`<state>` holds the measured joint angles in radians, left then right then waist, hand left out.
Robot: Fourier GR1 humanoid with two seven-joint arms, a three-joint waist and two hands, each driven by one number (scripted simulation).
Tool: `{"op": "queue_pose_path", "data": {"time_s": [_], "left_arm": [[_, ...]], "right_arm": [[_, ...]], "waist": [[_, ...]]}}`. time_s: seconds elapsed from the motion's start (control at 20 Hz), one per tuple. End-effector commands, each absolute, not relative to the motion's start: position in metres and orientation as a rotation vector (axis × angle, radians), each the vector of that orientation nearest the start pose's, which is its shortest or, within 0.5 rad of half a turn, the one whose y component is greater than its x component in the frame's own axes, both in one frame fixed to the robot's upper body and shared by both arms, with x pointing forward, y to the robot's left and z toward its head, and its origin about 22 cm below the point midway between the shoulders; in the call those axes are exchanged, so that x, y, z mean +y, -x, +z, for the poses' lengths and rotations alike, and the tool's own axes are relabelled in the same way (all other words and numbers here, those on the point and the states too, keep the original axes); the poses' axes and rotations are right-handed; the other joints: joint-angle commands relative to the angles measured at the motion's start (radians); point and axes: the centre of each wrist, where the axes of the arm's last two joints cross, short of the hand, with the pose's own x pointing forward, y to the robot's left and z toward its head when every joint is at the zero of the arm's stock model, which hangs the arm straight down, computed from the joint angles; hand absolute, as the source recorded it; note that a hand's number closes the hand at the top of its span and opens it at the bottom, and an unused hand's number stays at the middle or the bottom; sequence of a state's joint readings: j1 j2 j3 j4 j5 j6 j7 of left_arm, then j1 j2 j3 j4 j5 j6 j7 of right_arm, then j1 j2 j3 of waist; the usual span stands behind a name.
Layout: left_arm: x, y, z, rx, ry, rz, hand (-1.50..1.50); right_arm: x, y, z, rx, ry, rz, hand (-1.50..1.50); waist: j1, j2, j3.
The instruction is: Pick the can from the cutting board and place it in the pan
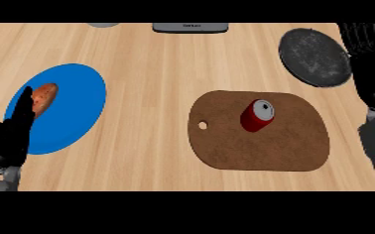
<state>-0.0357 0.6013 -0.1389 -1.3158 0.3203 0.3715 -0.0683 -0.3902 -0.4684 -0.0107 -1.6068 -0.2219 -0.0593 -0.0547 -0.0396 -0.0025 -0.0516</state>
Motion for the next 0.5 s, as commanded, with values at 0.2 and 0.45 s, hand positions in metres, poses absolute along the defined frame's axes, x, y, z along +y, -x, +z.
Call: {"op": "queue_pose_path", "data": {"time_s": [0.2,0.45], "left_arm": [[0.303,-0.284,0.044,-1.666,-0.280,-0.082,0.00],[0.284,-0.290,0.051,-1.642,-0.174,-0.060,0.00]], "right_arm": [[-0.218,-0.313,0.107,-1.726,-0.555,0.847,1.50],[-0.308,-0.326,0.090,-1.840,-0.569,0.890,-1.50]], "waist": [[0.121,0.042,0.055],[0.068,0.024,0.059]]}}
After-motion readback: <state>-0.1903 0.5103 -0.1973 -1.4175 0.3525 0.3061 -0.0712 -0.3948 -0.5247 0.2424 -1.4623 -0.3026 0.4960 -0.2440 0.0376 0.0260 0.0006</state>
